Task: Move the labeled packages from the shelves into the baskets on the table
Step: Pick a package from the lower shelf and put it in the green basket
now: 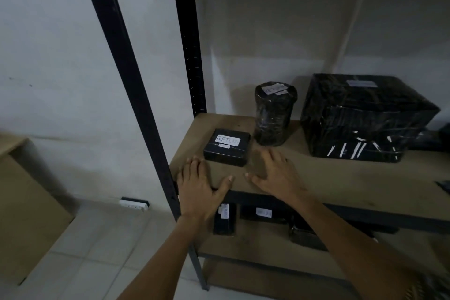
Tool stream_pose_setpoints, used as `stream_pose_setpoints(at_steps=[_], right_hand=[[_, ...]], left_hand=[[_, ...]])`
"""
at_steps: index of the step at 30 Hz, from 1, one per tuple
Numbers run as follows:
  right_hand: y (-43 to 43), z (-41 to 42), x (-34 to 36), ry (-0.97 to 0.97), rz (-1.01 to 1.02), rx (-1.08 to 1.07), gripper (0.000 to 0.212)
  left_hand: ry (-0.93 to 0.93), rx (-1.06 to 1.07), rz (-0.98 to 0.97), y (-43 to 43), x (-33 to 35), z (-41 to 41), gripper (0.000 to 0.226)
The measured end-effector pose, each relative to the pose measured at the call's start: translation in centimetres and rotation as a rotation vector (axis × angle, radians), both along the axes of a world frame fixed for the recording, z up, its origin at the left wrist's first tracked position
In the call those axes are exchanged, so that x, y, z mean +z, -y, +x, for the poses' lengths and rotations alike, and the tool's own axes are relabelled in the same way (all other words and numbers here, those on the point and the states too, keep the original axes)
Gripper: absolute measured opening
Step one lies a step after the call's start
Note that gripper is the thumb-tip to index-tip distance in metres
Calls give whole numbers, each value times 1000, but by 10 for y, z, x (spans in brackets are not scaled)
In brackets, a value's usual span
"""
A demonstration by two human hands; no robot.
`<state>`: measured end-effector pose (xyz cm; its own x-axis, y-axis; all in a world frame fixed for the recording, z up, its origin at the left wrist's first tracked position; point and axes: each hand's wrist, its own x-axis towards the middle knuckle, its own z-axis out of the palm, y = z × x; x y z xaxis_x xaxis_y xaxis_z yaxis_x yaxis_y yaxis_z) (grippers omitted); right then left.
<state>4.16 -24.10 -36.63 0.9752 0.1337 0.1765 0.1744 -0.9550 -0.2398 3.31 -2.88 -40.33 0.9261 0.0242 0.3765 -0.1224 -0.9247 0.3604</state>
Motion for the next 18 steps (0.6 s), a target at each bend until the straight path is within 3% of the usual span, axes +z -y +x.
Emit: stream_pose_setpoints(at_steps=[4, 6, 8, 11, 14, 18], right_hand=[[-24, 14, 4, -9, -77, 161, 94], [-36, 16, 3, -66, 30, 158, 101], [-40, 14, 3, -30, 176, 126, 88], [-36, 5, -1, 223, 294, 57, 62], [-35, -1, 4, 214, 362, -151, 47], [-32, 12, 13, -116, 338, -422, 102]], left_hand=[[29, 1, -5, 1, -3, 2, 82], [29, 3, -8, 1, -4, 2, 83], [33, 0, -3, 0, -6, 3, 85], [18, -3, 8, -1, -7, 3, 91], [10, 0, 18, -1, -5, 3, 96], [10, -14, 51, -2, -3, 2, 98]])
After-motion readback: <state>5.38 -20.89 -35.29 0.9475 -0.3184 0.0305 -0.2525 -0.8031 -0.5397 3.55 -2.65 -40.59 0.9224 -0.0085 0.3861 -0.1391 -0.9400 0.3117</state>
